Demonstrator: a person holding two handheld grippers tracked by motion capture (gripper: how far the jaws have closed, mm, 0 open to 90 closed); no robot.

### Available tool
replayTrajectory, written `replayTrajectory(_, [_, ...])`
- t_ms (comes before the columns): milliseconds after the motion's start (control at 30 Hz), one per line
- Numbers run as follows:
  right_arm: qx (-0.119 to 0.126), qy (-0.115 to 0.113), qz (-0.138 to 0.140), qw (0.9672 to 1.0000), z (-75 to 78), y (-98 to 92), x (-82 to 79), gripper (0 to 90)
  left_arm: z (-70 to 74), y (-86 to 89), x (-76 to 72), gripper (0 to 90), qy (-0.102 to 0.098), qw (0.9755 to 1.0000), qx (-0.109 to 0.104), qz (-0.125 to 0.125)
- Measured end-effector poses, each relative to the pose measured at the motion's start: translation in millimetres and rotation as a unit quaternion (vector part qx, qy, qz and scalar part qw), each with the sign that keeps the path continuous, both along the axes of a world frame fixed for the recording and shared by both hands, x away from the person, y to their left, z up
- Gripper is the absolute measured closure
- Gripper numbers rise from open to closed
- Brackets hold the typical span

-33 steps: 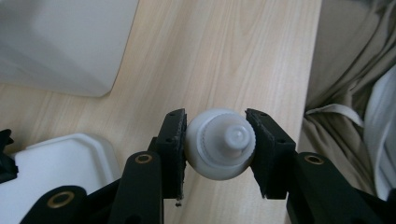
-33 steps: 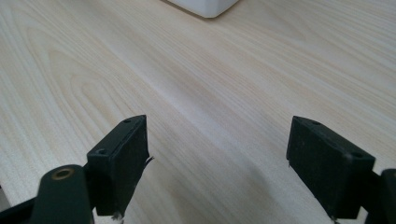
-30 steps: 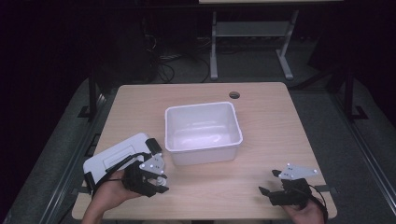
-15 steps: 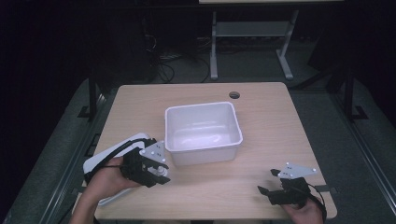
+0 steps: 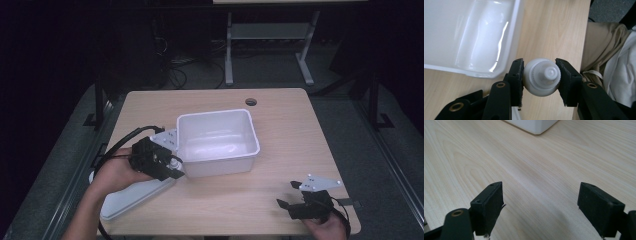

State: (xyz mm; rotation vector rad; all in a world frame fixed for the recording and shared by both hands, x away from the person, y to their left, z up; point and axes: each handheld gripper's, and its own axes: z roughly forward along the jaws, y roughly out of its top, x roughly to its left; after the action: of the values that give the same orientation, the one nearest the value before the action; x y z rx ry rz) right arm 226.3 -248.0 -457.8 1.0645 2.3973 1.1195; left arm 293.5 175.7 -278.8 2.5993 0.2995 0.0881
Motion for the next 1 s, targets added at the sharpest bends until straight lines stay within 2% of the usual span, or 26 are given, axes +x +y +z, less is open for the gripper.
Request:
replayTrajectory(167, [0.002, 0.001, 0.0, 1.0, -0.8, -0.4, 0.8, 20.1, 4.6, -1.0, 12.9, 59.4, -0.001, 0.9999, -0.008, 0.011])
replayTrajectory(433, [0.002, 0.002, 0.001, 1.0, -1.6, -0.6, 1.7, 20.0, 10.9, -7.2, 30.6, 59.4, -0.002, 0.9998, -0.008, 0.017])
replayTrajectory(700, [0.002, 0.004, 0.003, 1.0, -1.9, 0.0, 1.7, 20.0, 7.2, -11.0, 49.2, 59.4, 0.001, 0.9993, -0.007, 0.036])
replayTrajectory(1000, [0.008, 0.003, 0.001, 1.0, -1.7, -1.8, 2.0, 20.0, -0.2, -18.7, 61.6, 59.4, 0.004, 0.9992, 0.006, 0.04])
